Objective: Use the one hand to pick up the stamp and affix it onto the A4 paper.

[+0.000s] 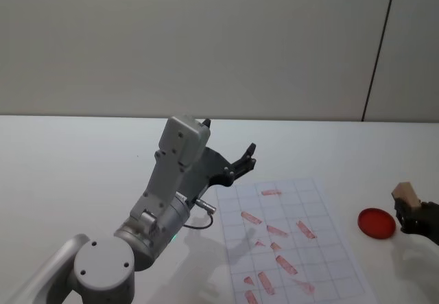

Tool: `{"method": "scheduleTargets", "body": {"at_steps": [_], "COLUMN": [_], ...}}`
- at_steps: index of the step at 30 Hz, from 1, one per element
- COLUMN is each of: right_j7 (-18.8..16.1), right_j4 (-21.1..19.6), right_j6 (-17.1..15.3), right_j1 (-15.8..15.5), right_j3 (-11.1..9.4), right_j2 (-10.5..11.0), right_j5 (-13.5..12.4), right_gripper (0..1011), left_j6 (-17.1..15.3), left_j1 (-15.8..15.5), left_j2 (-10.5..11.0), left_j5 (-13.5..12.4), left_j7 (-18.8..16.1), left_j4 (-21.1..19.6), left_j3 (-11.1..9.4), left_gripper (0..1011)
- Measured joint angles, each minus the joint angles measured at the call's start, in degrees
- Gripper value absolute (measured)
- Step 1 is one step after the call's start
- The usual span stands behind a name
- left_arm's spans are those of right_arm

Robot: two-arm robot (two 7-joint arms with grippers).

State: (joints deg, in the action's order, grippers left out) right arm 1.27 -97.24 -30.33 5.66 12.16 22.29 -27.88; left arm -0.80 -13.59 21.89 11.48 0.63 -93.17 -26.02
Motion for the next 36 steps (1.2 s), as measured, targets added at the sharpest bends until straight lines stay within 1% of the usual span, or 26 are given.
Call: {"method": "scheduleTargets", "body": {"at_steps": [4,15,28,36], "right_j7": [-0.62,-2.31,-3.09,-3.55], "right_j4": [1.46,5.1,7.9,8.99], "right_j6": [-0.44,-1.41,-1.83,-1.88], "right_j1": [1.04,3.26,4.46,4.76], "right_j3": [0.0,0.65,1.25,1.47], "right_j2": [-0.46,-1.85,-2.84,-3.09], "right_j5": [0.07,1.27,2.52,3.41], "right_gripper": [217,217,216,217], "left_j6": [0.0,0.0,0.0,0.0], "left_j1": [0.0,0.0,0.0,0.0], "left_j2": [0.0,0.0,0.0,0.0], "left_j5": [0.0,0.0,0.0,0.0], "left_j7": [0.0,0.0,-0.01,-0.01], "left_j4": [0.0,0.0,0.0,0.0], "left_j3": [0.0,0.0,0.0,0.0], "left_gripper": [1002,1002,1002,1002]}}
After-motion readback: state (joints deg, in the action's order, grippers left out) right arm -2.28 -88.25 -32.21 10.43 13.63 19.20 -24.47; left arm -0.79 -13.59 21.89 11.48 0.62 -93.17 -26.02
